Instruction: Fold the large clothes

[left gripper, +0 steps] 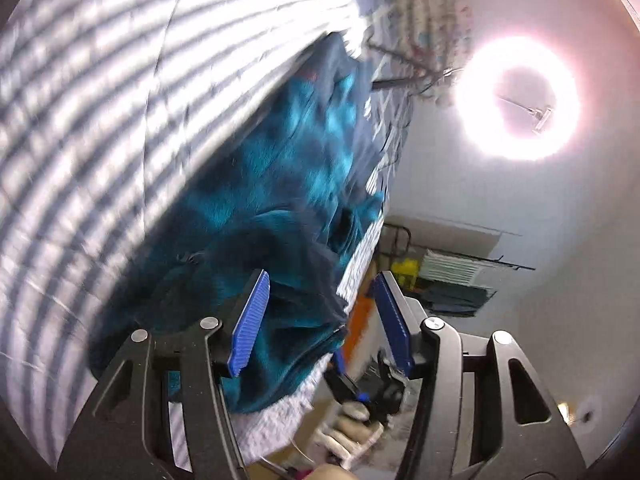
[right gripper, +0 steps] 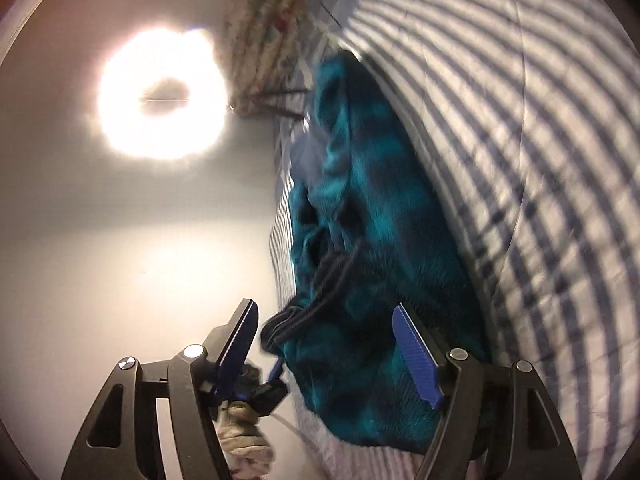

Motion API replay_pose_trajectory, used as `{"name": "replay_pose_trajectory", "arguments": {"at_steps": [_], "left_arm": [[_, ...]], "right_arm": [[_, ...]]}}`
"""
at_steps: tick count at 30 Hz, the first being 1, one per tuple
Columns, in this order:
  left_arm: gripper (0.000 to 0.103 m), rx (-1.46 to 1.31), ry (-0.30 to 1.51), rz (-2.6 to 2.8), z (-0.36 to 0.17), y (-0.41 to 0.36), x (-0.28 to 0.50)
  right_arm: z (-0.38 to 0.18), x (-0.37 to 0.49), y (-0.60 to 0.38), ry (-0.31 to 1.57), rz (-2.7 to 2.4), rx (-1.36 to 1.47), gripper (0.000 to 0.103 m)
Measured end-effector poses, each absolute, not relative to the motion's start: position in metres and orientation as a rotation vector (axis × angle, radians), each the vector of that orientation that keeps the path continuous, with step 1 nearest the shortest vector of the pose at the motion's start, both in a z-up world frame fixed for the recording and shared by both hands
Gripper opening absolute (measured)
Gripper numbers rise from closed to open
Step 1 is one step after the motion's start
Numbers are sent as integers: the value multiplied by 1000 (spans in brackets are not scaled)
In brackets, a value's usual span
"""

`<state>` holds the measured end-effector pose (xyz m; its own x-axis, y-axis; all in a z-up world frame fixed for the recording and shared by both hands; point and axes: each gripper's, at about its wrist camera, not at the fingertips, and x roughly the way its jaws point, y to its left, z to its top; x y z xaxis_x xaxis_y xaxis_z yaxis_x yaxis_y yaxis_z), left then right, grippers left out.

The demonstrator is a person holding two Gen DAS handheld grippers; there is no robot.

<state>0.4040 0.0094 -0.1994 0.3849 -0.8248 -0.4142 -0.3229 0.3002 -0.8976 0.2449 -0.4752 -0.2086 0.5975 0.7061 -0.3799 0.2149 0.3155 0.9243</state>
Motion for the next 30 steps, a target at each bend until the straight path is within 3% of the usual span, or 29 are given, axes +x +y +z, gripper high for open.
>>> {"name": "replay_pose_trajectory", "arguments": {"at_steps": [6,11,15,24,30], "left_arm": [[55,-874,1071,-479,-145,-4,394],[55,-594,1062,-523,-135,-45,379],[55,-524,1083,-493,-156,-72,379],[54,-368,1172,-399,-223,-97,406],[54,-280,1142,-435,-211,-102,401]], "right_arm": [[-156,243,-431,913,413,830,38],[-129,235,-369,859,447,445,35],[-137,243,-330,843,434,291,35],[-204,281,-299,1025,371,145,34],[-204,295,-309,1091,415,201,34]]}}
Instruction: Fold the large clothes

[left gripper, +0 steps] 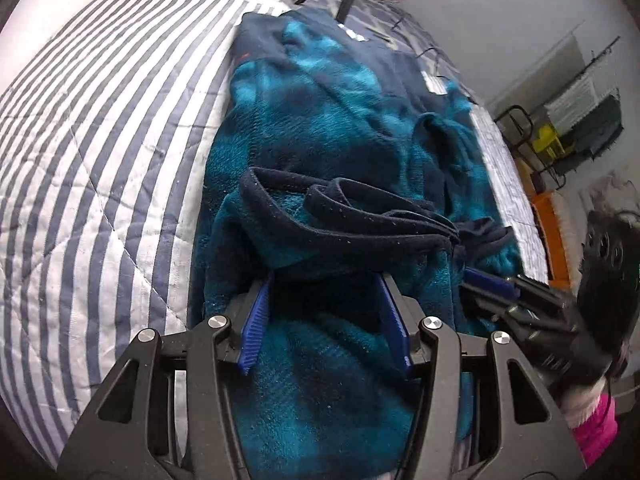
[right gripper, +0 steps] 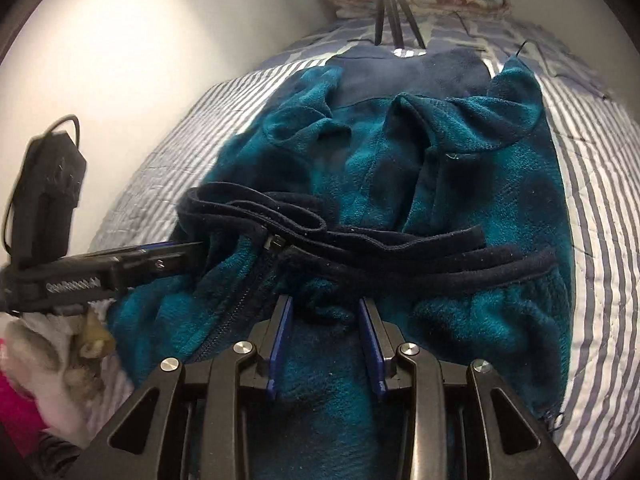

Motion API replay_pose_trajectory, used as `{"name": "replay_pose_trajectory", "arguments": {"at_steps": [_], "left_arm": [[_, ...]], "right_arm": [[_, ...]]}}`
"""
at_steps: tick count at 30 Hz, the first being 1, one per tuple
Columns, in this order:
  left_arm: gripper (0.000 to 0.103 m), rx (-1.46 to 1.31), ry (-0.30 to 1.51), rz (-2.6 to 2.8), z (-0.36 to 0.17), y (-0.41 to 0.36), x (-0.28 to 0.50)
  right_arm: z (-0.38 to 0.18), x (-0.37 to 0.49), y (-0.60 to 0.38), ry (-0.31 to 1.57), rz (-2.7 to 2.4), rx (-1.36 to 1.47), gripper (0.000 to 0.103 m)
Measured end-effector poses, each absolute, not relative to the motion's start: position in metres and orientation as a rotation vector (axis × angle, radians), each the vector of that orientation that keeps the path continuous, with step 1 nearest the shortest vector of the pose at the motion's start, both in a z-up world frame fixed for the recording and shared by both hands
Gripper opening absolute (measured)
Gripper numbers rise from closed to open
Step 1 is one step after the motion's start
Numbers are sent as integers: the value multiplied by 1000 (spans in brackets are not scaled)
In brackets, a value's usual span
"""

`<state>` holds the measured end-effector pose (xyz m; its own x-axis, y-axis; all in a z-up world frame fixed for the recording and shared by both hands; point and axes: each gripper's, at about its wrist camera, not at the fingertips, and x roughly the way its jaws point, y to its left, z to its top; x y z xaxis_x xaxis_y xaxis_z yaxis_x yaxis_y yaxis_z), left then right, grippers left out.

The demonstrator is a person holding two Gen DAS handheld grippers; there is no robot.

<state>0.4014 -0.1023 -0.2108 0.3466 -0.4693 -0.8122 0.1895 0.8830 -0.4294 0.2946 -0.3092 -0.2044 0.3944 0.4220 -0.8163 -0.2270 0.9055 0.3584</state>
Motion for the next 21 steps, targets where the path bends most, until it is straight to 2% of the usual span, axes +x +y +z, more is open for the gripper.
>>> {"name": "replay_pose_trajectory", "arguments": {"at_steps": [2,4,5,6,10,11,13,17,21], "left_arm": [[54,-304,1120,-472,-198,-96,400],[54,-338,1086,-497,-184,-85,397],[54,-369,1067,-508,-175,-77,396],[54,-399,1046,-521,-167,-69,396],[54,-410,984,-531,-149,-51,399],[54,-406,978,-524,-150,-48,400],[54,-413,978,-507,-154,-40,402],[54,-437,1003,-498,-168,-29,407],[54,-405,1031,-488,-185,-31,410]], "right_arm": [[-191,295,-326,1083,472,291,35],[-177,297,-345,1033,467,318,39],[-170,301,-357,1012,436,323,48],[-166,308,-368,996,412,337,52],[-163,356,-407,952,260,357,52],[-165,370,-417,947,230,378,50],[-172,395,-430,938,176,405,39],[-198,443,-444,942,68,433,27],[-229,494,-422,987,124,424,28]]}}
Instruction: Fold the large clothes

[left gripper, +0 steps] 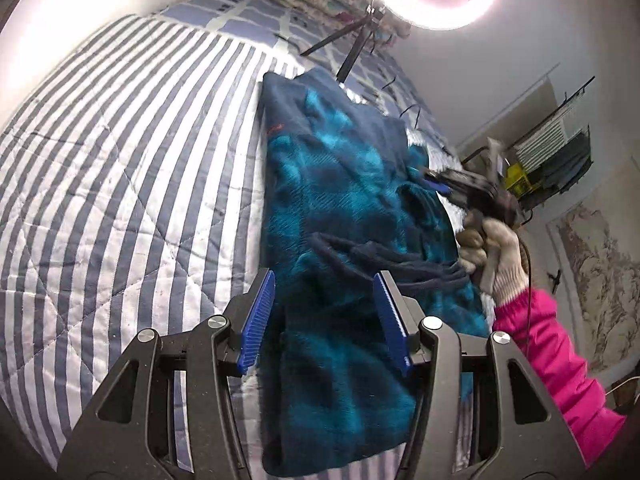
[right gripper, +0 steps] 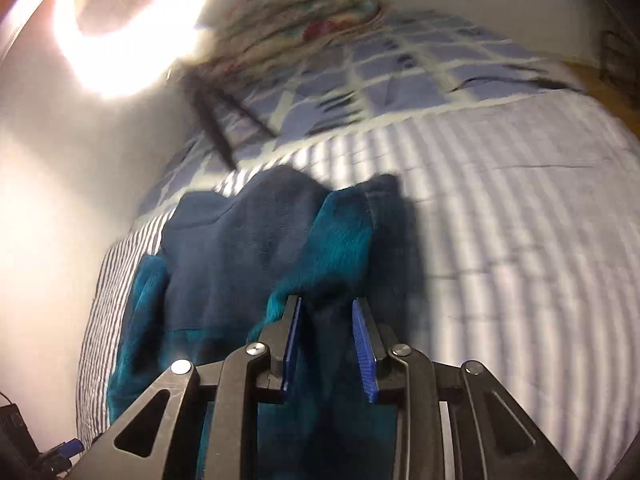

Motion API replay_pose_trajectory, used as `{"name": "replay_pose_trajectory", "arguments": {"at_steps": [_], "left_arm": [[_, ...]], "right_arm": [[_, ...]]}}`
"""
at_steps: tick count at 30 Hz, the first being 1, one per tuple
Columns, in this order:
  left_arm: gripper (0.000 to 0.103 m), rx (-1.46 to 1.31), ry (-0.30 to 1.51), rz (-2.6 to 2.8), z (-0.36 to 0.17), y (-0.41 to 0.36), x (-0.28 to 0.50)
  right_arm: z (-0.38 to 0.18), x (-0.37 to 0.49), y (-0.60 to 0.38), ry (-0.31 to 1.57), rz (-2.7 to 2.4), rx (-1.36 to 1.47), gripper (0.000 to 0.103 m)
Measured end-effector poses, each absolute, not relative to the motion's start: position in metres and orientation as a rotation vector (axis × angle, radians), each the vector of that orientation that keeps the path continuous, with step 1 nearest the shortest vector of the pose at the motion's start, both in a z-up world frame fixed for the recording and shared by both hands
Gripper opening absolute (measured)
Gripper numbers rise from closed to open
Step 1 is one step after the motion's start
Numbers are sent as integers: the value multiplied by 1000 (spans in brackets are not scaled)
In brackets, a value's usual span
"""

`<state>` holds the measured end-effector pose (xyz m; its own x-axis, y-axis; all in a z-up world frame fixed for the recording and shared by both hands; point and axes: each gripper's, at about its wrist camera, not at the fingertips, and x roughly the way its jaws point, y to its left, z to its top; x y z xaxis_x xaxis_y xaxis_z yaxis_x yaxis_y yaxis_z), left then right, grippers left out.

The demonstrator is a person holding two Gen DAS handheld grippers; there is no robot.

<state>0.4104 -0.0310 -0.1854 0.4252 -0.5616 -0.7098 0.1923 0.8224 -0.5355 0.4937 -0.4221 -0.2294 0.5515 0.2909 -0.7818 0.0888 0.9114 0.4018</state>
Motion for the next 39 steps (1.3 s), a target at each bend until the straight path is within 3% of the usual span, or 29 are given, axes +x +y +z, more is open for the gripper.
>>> {"name": "replay_pose_trajectory", "arguments": {"at_steps": [2,3,7,10,12,18,25,28,29,30,31,33,34,39], "left_arm": [[54,-390,1045,-487,-193,-35,412],[54,-379,1055,-483,-197,-38,415],[54,-404,1060,-485,-204,-36,435],[54,-452,1037,-482,-199,-27,466],[54,-474,1027,-455,-195,-20,494],[54,-600,1048,-414,-210,-3,590],[54,-638,1097,-404,-250,-14,643],[61,-570,1060,-431,-247,-30,652],[61,-554,1054,-437,-246,-35,657],[61,-543,1053,-448,-246,-41,660],[61,-536,1056,-464,-246,-46,662],[35,-492,1059,-492,-245,-60,663],[5,-465,1066,-498,-244,-67,663],[5,-384,902,-525,-211,-86,644]], "right_arm": [[-238,508,-404,1017,129,330,33],[-236,507,-400,1009,135,300,42],[-224,500,-411,1032,191,327,43],[-202,481,-442,910,262,422,43],[-197,473,-471,855,219,469,51],[-235,493,-512,886,152,606,50],[-255,536,-492,916,240,578,50],[-260,548,-483,928,308,578,50],[-259,553,-478,934,327,563,45],[-260,557,-473,950,356,555,23],[-262,559,-468,968,364,544,17],[-256,557,-455,969,325,451,9],[-249,554,-449,954,306,399,8],[-196,517,-446,784,134,229,6]]}}
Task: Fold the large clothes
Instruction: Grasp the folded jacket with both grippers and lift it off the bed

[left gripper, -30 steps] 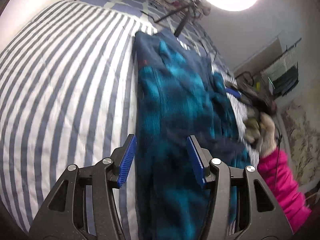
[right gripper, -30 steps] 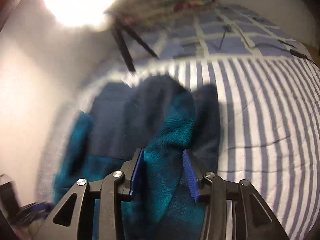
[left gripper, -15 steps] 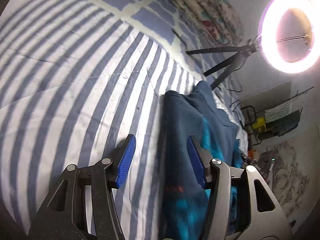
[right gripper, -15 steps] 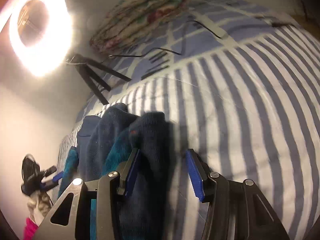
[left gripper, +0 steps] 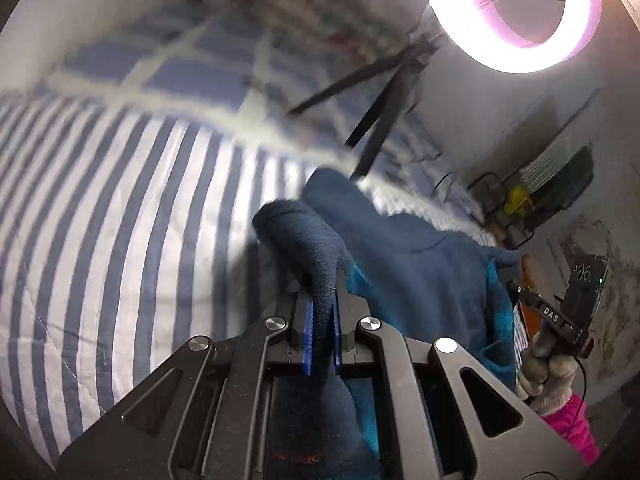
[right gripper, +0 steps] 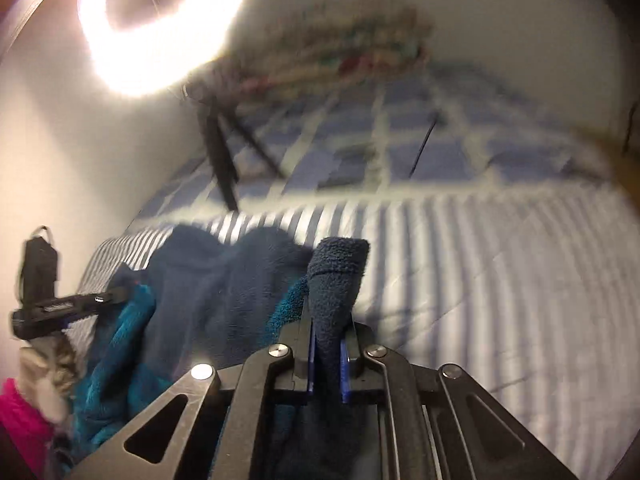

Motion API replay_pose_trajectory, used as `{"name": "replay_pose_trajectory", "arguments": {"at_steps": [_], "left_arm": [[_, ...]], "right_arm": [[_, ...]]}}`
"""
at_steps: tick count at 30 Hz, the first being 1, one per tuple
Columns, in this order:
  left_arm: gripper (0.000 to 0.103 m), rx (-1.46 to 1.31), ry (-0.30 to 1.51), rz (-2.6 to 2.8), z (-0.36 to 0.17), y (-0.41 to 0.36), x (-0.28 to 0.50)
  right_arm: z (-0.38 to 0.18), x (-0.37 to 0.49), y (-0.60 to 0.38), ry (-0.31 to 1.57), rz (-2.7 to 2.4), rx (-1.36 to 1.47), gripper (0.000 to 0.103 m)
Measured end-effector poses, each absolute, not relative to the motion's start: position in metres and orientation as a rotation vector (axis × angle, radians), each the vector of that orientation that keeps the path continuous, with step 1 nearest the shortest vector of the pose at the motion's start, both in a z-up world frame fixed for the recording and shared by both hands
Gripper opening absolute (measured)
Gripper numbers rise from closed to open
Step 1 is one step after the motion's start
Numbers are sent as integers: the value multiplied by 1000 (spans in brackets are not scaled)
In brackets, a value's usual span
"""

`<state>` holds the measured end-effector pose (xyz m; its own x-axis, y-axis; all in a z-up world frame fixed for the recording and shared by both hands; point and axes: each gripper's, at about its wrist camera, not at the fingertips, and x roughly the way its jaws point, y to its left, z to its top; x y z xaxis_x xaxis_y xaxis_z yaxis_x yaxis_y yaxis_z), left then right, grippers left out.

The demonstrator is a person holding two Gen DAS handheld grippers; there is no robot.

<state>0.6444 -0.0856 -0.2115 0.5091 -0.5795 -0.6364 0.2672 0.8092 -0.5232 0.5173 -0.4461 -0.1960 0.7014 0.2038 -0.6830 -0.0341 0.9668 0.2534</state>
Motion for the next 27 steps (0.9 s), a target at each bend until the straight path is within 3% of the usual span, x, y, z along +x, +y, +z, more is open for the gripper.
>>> {"name": "replay_pose_trajectory", "arguments": {"at_steps": [4,9,19,27], "left_arm": [[5,-258,973,-436,-231,-98,654],[4,-344,939,-448,-218,-83,644],[4,-305,794,-533,-132,-85,574],[4,-276,772,-557,-91,-77,478]], "right_arm": [[-209,527,-436,841,122,150,6],[-229,538,-428,910,121,148,6],[-150,490,-436,766,188,195,6],[-83,397,-417,706,240,209,6]]}}
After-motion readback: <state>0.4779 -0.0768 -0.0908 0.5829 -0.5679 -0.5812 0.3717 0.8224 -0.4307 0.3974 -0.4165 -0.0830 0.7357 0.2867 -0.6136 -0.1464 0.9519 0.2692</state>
